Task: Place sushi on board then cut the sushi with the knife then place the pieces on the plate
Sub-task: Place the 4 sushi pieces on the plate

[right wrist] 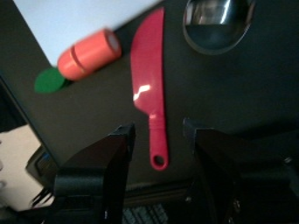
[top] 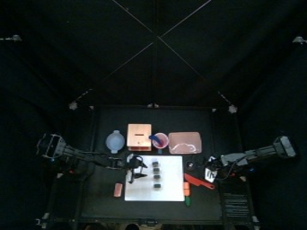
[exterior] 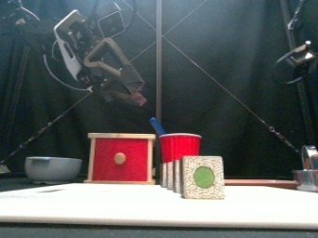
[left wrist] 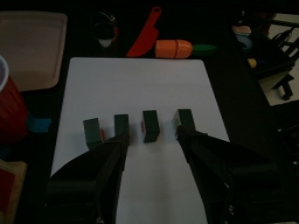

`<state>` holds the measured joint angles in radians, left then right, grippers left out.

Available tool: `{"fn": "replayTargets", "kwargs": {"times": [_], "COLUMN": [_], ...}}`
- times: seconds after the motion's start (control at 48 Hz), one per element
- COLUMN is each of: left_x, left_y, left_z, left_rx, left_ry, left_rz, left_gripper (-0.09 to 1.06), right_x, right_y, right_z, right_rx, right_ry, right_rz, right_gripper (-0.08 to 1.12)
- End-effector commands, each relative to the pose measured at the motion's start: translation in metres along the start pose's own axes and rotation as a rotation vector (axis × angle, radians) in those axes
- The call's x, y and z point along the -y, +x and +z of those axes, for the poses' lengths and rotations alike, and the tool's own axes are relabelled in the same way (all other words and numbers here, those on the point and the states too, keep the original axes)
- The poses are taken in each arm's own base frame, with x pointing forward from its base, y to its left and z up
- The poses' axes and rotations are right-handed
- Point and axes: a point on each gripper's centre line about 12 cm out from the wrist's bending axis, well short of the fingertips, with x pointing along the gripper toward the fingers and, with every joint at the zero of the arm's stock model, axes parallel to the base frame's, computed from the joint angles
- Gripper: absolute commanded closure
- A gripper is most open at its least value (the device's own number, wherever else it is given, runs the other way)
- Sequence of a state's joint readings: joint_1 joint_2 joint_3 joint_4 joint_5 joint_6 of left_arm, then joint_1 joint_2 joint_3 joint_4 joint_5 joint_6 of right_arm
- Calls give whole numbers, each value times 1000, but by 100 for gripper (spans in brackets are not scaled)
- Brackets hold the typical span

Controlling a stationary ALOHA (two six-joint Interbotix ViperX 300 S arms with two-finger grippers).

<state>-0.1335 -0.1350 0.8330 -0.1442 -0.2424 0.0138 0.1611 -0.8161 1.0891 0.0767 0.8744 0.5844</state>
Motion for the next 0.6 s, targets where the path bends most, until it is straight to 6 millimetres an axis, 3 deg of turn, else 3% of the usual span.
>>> {"fn": "replayTargets", "kwargs": {"times": [0.021, 0.271, 0.604], "left_x": [0, -3, -12], "left_y": [-2, -4, -6], "left_z": [5, -3, -14], "left_rx": [28, 27, 3], "left_ry": [-1, -3, -28], "left_rz": [1, 9, 34], "left_gripper": [12, 12, 12], "right_x": [-5, -7, -3], "right_y": [-12, -8, 25], "right_z": [32, 92, 144], "right_rx": [164, 476, 619], "right_ry": [-103, -387, -407], "right_rz": [-40, -148, -54], "right_gripper": [21, 20, 18]}}
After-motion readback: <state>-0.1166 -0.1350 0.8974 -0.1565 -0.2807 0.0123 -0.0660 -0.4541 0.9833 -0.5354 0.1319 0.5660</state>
